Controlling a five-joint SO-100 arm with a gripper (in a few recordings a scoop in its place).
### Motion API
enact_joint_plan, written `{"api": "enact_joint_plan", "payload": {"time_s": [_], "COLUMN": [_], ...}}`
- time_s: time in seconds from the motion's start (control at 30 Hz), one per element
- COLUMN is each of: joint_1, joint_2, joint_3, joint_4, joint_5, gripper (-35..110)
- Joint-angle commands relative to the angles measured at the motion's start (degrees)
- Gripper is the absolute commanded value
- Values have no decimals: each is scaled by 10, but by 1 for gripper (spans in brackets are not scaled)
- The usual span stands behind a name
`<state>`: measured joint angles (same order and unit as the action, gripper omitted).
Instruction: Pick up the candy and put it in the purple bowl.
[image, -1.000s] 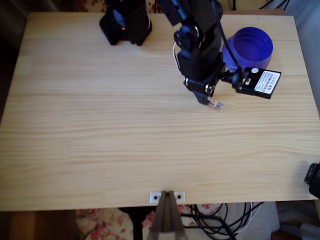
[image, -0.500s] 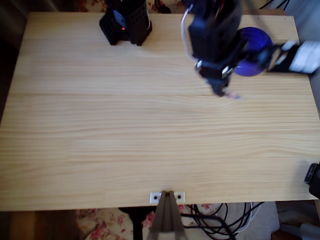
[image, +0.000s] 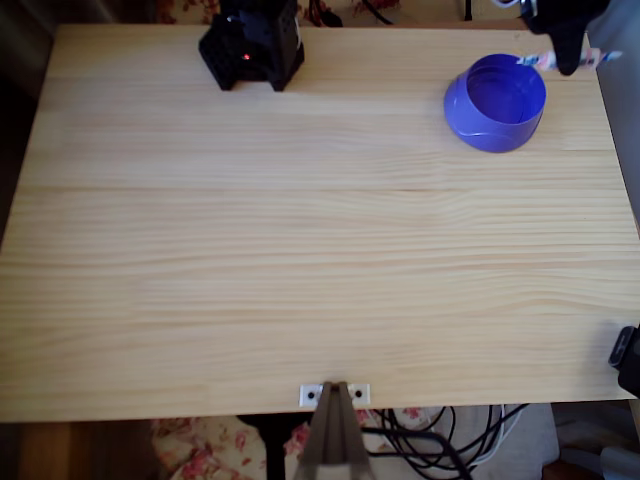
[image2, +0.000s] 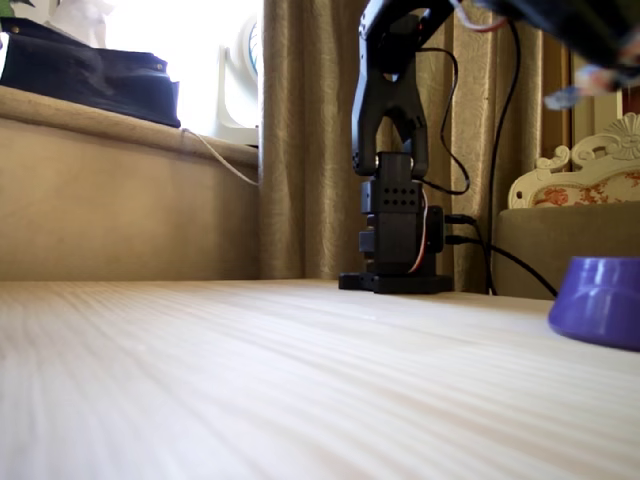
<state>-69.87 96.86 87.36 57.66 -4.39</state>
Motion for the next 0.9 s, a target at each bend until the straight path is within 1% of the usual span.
{"api": "enact_joint_plan", "payload": {"time_s": [0.0, 0.1, 0.4, 0.5, 0.6, 0.7, 0.8, 0.87], "joint_1": [-38, -47, -54, -43, -37, -34, -30, -28], "joint_2": [10, 4, 30, 44, 57, 69, 80, 87], "joint_3": [-34, 7, 112, 125, 129, 134, 135, 134], "joint_4": [-33, -65, -105, -105, -93, -85, -78, -73], "joint_5": [-6, -18, -19, -18, -20, -22, -24, -26], "gripper": [0, 0, 0, 1, 7, 8, 13, 13]}}
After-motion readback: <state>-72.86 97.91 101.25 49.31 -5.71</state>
